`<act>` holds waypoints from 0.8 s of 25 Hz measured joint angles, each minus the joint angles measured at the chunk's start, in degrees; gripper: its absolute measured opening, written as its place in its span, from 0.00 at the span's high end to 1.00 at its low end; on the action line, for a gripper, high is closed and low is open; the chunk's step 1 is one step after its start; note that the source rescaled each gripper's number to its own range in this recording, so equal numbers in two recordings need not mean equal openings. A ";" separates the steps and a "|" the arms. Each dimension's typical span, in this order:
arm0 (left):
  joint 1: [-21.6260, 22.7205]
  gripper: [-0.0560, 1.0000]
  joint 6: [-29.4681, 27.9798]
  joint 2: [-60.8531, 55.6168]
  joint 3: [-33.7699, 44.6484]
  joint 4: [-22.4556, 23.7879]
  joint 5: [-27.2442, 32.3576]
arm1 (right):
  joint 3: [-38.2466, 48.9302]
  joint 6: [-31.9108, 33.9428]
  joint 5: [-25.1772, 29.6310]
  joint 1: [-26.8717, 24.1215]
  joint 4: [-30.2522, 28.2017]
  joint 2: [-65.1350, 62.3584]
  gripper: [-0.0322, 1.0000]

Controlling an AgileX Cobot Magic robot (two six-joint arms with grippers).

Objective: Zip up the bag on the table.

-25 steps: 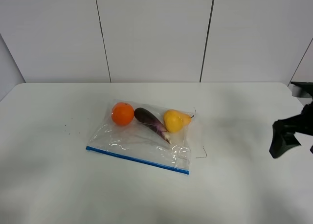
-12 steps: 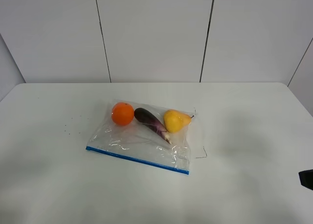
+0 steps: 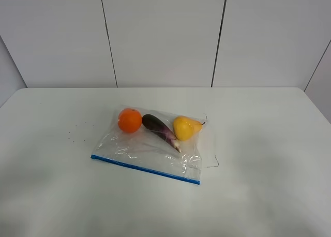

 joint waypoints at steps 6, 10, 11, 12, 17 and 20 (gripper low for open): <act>0.00 0.00 0.00 0.00 0.00 0.00 0.00 | 0.00 0.17 -0.12 3.54 0.12 -0.27 0.00; 0.00 0.00 0.00 0.00 0.00 0.00 0.00 | 0.00 0.21 -0.12 4.03 0.31 -1.92 0.00; 0.00 0.00 0.00 0.00 0.00 0.00 0.00 | 0.00 0.21 -0.12 4.03 0.44 -2.65 0.00; 0.00 0.00 0.00 0.00 0.00 0.00 0.00 | 0.00 0.21 -0.12 4.03 0.56 -3.81 0.00; 0.00 0.00 0.00 0.00 0.00 0.00 0.00 | 0.00 0.21 -0.17 4.03 1.16 -8.17 0.00; 0.00 0.00 0.00 0.00 0.00 0.00 0.00 | 0.00 0.21 -0.24 4.03 1.61 -8.19 0.00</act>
